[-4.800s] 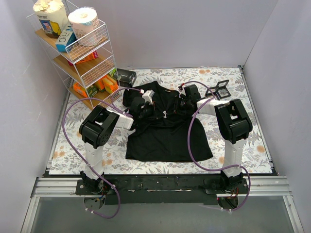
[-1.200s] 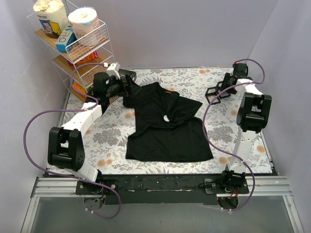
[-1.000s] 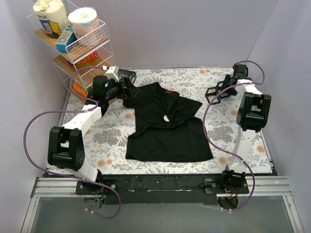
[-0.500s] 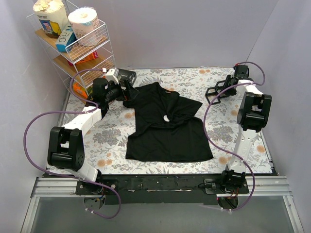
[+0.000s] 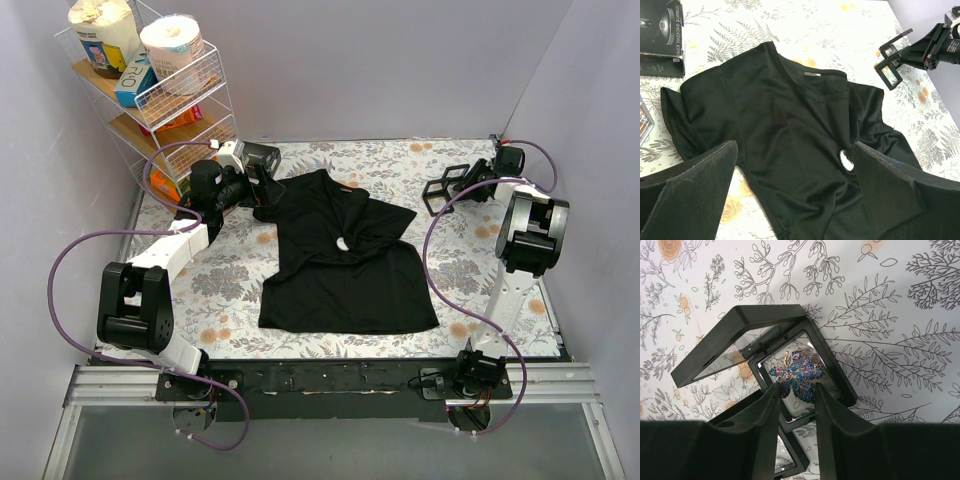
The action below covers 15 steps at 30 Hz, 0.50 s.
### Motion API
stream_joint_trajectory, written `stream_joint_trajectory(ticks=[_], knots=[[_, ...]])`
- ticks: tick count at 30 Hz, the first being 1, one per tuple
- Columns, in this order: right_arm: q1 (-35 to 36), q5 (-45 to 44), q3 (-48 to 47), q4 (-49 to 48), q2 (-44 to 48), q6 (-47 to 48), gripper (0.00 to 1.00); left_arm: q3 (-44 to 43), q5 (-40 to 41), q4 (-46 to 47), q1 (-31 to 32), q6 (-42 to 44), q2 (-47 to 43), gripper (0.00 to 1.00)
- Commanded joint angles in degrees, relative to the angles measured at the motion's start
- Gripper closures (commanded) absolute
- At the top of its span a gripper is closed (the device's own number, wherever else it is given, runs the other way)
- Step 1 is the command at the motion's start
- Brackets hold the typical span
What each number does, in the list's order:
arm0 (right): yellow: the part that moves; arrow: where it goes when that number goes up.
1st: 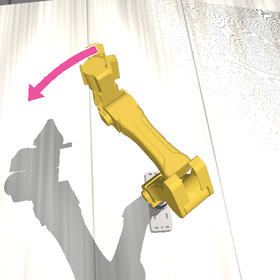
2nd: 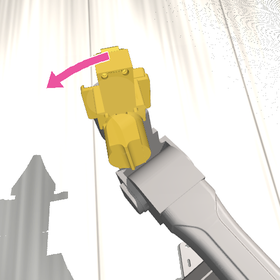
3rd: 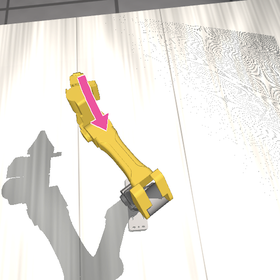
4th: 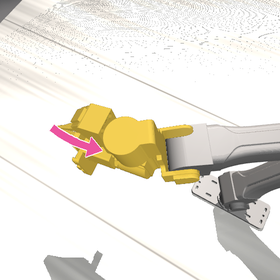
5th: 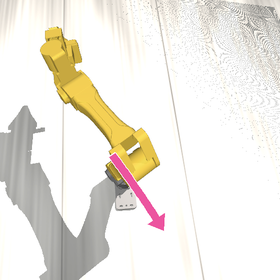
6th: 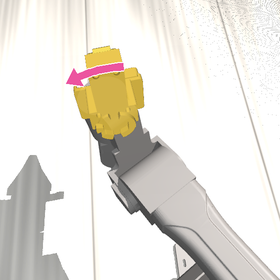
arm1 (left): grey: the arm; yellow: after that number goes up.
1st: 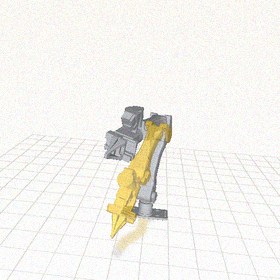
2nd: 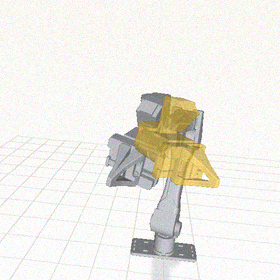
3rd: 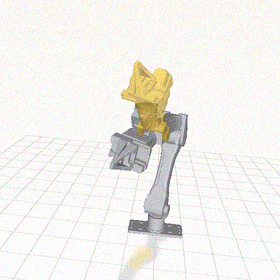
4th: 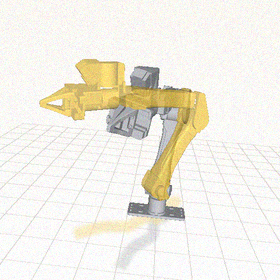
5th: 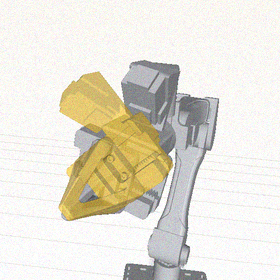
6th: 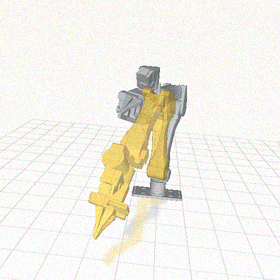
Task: Pin the brooch onto the clothing
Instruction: Pick up the brooch from the brooch box.
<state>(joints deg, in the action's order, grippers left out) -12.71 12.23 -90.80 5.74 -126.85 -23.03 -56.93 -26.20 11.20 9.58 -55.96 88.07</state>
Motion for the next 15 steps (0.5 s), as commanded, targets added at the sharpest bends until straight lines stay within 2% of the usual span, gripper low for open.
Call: stream_joint_trajectory(ticks=[1,7,15], knots=[[-0.5,2.0,2.6,-3.0,2.7,-2.7,0.98,0.8,-1.2,1.1,-0.2,-0.2,-2.4,0.02],[-0.7,3.8,4.0,-4.7,3.6,-3.5,0.99,0.9,-1.6,1.5,-0.2,-0.4,-2.1,0.02],[-0.7,3.0,9.8,-4.5,10.8,-1.9,0.99,1.0,-4.1,2.5,-0.1,-1.4,-1.7,0.02]])
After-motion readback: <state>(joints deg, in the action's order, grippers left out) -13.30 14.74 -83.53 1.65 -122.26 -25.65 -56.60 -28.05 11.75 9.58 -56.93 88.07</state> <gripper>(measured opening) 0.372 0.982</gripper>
